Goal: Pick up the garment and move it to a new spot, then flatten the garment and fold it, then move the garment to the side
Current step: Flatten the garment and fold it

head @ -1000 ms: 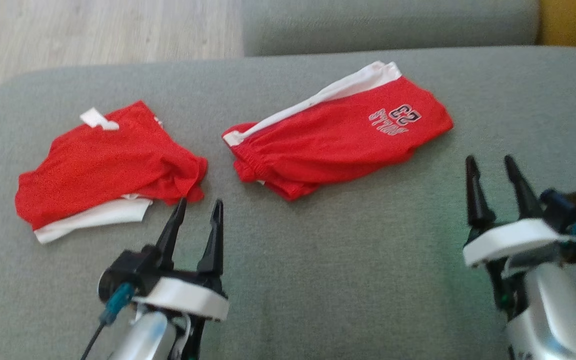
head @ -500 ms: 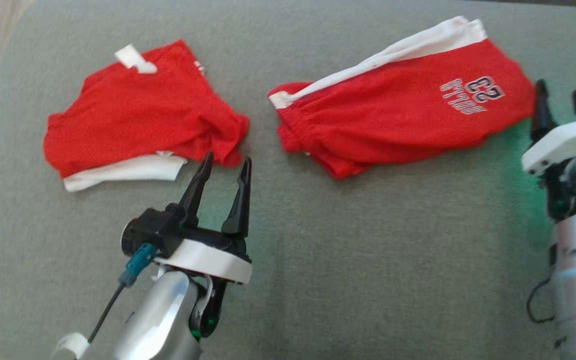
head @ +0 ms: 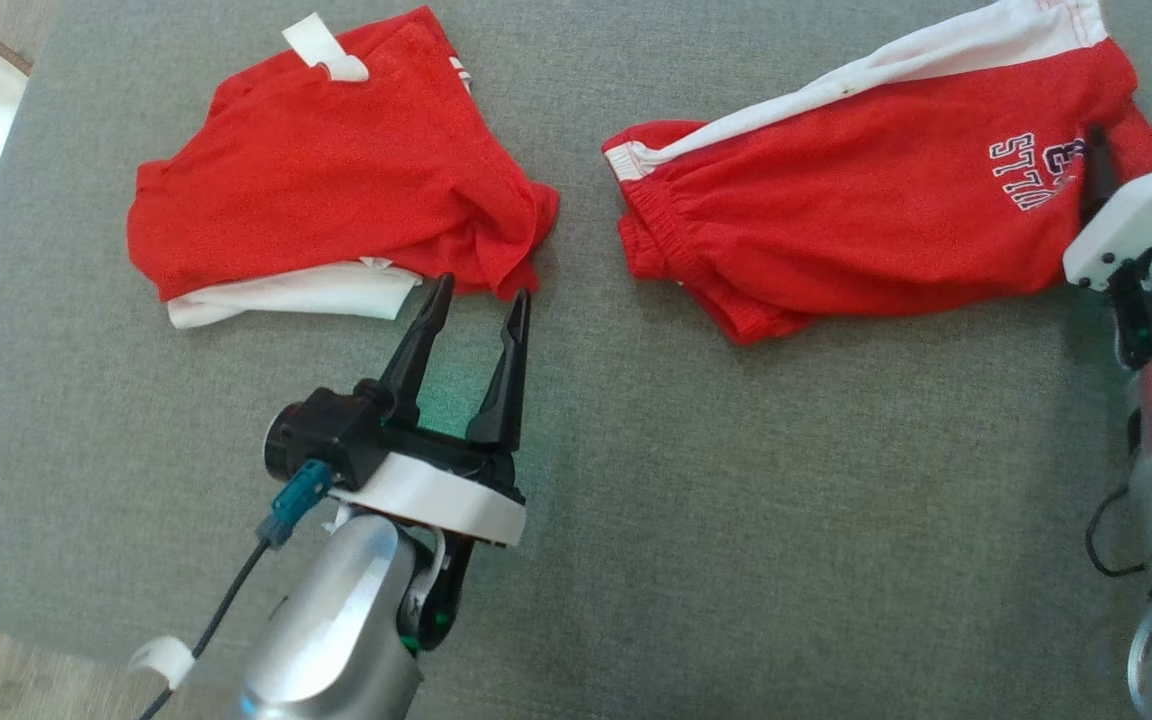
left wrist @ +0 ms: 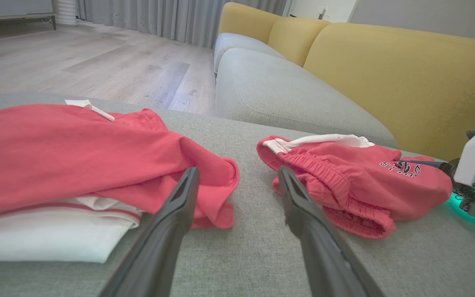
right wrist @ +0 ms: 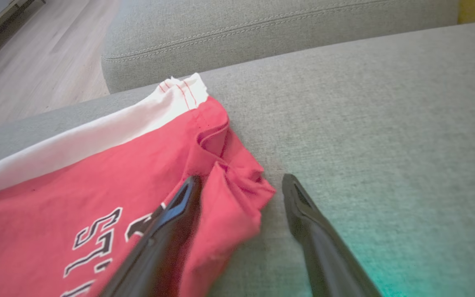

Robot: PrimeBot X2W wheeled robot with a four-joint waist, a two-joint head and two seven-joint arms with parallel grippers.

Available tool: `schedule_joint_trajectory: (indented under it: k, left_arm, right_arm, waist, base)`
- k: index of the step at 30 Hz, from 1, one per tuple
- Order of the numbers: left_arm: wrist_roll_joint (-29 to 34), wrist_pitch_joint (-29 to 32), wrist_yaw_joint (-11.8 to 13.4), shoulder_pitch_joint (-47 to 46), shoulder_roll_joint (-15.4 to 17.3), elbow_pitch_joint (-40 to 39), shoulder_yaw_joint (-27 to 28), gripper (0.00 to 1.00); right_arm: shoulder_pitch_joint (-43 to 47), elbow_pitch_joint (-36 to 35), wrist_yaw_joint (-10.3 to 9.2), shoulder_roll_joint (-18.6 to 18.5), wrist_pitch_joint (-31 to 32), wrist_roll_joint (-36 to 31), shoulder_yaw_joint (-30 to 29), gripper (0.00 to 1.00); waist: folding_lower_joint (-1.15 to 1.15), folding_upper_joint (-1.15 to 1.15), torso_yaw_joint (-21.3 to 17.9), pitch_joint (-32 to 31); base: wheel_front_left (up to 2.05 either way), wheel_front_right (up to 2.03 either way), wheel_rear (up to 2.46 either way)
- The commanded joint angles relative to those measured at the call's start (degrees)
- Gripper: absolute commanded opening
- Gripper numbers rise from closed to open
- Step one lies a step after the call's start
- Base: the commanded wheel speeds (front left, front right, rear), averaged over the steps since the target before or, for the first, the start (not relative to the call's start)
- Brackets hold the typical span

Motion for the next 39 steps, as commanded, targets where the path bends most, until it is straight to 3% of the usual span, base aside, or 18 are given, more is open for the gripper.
schedule_joint_trajectory:
  k: [1, 7, 9, 10, 18, 25, 32, 39]
  left_arm:
    - [0.49, -0.54, -0.24, -1.52, 0.24, -1.39, 1.36, 1.00]
    - [-0.27, -0.54, -0.10, -1.99, 0.17, -1.52, 0.61, 1.00]
    - [-0.61, -0.54, 0.11, -2.14, 0.17, -1.53, 0.28, 1.00]
    - [-0.72, -0.54, 0.23, -2.18, 0.16, -1.47, 0.19, 1.00]
    - [-0.67, -0.55, 0.46, -1.59, 0.16, -0.67, 1.11, 1.00]
    - [-0.02, -0.55, -0.06, -0.23, 0.15, -0.11, 2.39, 1.00]
    - [0.15, -0.55, -0.25, 1.26, 0.15, -0.03, 2.95, 1.00]
    - [0.54, -0.55, -0.50, 1.67, 0.15, -0.10, 3.03, 1.00]
  right_arm:
    - [-0.07, 0.35, -0.04, 0.85, 0.18, -0.03, 1.79, 1.00]
    - [-1.58, 4.60, -0.04, 0.21, -0.30, -0.53, 4.32, 0.99]
    - [-2.14, 5.38, -0.04, -0.08, -1.24, -0.60, 4.85, 0.08]
    - [-2.39, 5.62, -0.04, -0.15, -2.05, -0.48, 4.93, 0.00]
    - [-1.81, 7.28, -0.04, 0.25, -9.68, 1.57, 6.89, 0.00]
    - [1.19, 7.01, -0.04, -0.29, -12.18, 5.84, 7.74, 0.00]
    - [6.56, 5.99, -0.04, -4.49, -12.69, 10.00, 4.77, 0.00]
    - [8.39, 7.20, -0.04, -9.02, -13.01, 9.70, 0.35, 0.00]
  waist:
    - [0.00, 0.00, 0.03, 0.04]
    - [0.00, 0.00, 0.31, 0.43]
    - [0.00, 0.00, 0.35, 0.48]
    - [0.00, 0.00, 0.32, 0.43]
    - [0.00, 0.00, -2.51, -2.78]
    - [0.00, 0.00, -6.82, -7.52]
    - [0.00, 0.00, -9.42, -10.97]
    - [0.00, 0.00, -9.56, -11.04]
  base:
    - [0.00, 0.00, 0.00]
    - [0.00, 0.00, 0.00]
    - [0.00, 0.00, 0.00]
    - [0.00, 0.00, 0.00]
    - [0.00, 0.00, 0.00]
    - [0.00, 0.00, 0.00]
    - [0.00, 0.00, 0.00]
    - [0.00, 0.00, 0.00]
